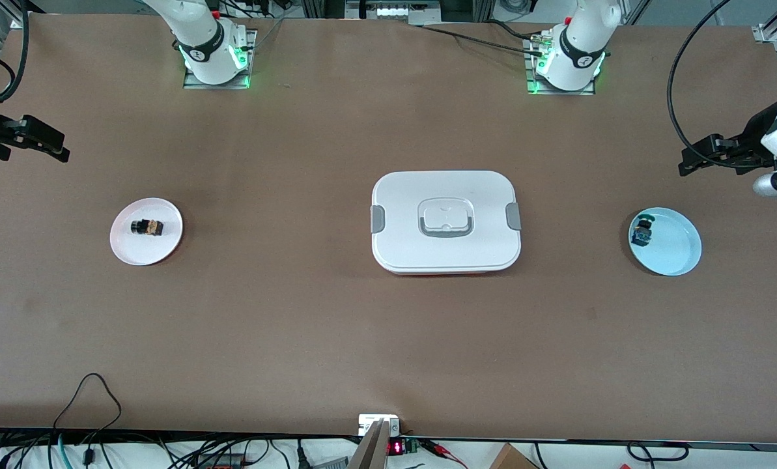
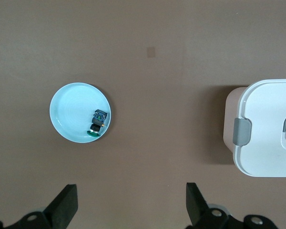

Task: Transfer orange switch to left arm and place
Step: 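Move the right gripper toward the orange switch on the white plate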

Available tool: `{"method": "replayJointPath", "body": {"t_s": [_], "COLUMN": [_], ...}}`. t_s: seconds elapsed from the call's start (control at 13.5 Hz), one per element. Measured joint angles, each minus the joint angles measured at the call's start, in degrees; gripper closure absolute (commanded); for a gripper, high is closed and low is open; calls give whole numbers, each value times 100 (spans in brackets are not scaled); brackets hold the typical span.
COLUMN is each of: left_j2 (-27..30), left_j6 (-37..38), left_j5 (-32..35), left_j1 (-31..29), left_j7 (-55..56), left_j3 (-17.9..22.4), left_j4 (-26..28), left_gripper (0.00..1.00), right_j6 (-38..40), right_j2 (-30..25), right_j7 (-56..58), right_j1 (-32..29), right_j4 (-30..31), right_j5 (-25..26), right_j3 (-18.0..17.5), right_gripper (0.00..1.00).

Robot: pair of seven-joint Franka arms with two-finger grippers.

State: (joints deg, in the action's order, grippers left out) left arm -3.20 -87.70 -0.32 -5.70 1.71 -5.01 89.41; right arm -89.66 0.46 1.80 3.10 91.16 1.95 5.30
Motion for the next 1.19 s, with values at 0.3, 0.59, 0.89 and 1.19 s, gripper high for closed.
{"method": "replayJointPath", "body": {"t_s": [0.3, 0.59, 0.89, 1.19], "left_j2": [-3, -25, -27, -34], "left_j6": [0, 0, 0, 0], "left_j5": [-2, -2, -2, -2], "left_j1": [4, 5, 7, 8], "left_j7": [0, 0, 0, 0], "left_j3": [-9, -10, -13, -15], "left_j4": [0, 0, 0, -1], "left_gripper": [0, 0, 0, 0], "right_j6": [143, 147, 146, 119], "right_j2": [0, 102, 505, 850], "right_j7": [0, 0, 0, 0], "right_j1": [6, 53, 55, 35], "right_j4": [0, 3, 24, 19], "right_j5": [0, 0, 0, 0], "right_j3": [-1, -6, -5, 23], "right_gripper": [0, 0, 0, 0]}}
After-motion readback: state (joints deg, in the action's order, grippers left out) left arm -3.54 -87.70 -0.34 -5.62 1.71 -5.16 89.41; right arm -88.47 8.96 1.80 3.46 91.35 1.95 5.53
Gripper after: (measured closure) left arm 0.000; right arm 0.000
